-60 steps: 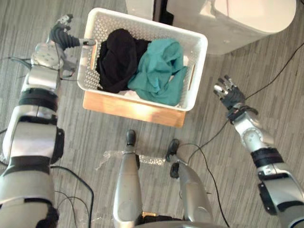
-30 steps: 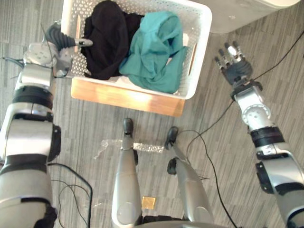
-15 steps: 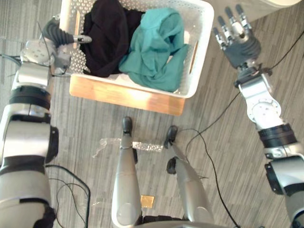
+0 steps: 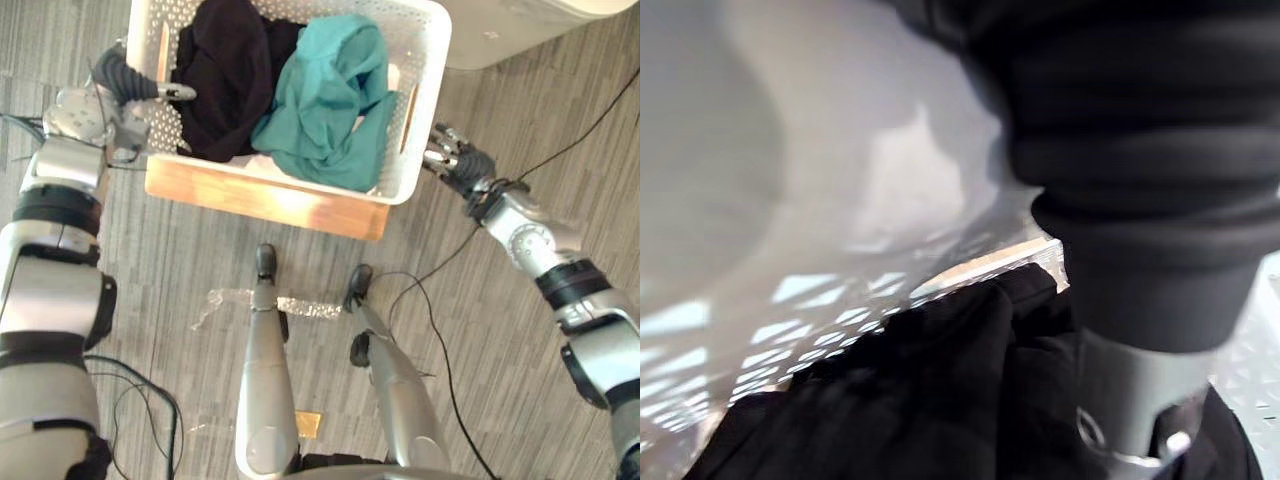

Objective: Pick up the laundry basket with both hands and put the clothes into the washing machine.

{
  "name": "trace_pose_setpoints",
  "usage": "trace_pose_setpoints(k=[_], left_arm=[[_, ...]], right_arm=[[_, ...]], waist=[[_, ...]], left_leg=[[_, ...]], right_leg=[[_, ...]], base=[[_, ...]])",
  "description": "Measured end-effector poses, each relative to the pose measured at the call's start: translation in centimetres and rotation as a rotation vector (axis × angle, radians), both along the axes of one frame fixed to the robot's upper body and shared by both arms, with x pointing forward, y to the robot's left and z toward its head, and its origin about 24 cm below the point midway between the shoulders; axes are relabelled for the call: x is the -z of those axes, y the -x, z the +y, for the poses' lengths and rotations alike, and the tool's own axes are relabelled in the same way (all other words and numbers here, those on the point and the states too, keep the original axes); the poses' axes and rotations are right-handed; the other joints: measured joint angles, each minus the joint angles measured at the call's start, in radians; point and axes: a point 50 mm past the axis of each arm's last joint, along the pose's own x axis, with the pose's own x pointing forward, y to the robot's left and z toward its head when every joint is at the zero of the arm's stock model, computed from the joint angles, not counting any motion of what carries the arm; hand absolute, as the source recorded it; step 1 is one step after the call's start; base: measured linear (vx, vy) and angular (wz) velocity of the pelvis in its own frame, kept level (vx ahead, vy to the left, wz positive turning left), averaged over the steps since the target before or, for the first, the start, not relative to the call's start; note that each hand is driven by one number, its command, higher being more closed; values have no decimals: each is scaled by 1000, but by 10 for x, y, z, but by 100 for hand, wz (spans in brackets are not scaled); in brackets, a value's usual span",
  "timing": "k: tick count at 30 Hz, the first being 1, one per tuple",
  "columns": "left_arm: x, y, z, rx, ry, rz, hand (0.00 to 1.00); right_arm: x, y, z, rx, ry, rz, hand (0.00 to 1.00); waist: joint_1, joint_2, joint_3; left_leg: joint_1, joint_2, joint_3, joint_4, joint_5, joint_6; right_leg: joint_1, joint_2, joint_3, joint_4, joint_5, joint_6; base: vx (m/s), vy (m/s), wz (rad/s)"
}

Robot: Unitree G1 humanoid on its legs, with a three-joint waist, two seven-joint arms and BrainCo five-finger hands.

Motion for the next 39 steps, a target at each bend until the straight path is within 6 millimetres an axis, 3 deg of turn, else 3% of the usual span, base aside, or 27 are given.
trace_pose_setpoints(k=[3,6,18,25,31,39], left_arm=[[-2,0,-2,9,7,-10,0],[-3,-1,-5,22,27,-25,0],[-5,-3,-9,7,88,-69,0],[1,-5,-16,30,125,-75,0],[12,-6,-18,37,134,-51,0],[26,-6,-15,23,141,-7,0]], right_arm=[[-2,-5,0,24,26,2,0],[-8,-13,14,14,30,-7,0],[-39,-29,13,112,58,-34,0],[-51,-29,3,145,61,-47,0],[-74,-25,-18,194,59,-97,0],[-102,-16,-25,172,-25,-192,0]], waist=[[4,0,0],[9,0,0],[13,1,0],[13,1,0],[12,1,0],[13,0,0]], left_leg=[[-3,-1,-2,0,0,0],[-6,-4,-4,-2,4,-5],[-18,-12,-25,-32,36,-3],[-14,-14,-27,-31,41,3],[-14,-11,-19,6,31,14],[-23,13,25,51,9,23]], right_leg=[[0,0,-1,-6,2,-3],[-1,0,-3,-11,4,-6],[-16,-2,-29,-14,17,-24],[-16,-6,-33,-3,18,-24],[-3,-6,-19,-2,42,5],[0,1,10,-15,37,31]], base=[[57,-12,1],[46,-5,2],[30,0,4],[40,21,2],[27,31,-6],[-19,8,-10]])
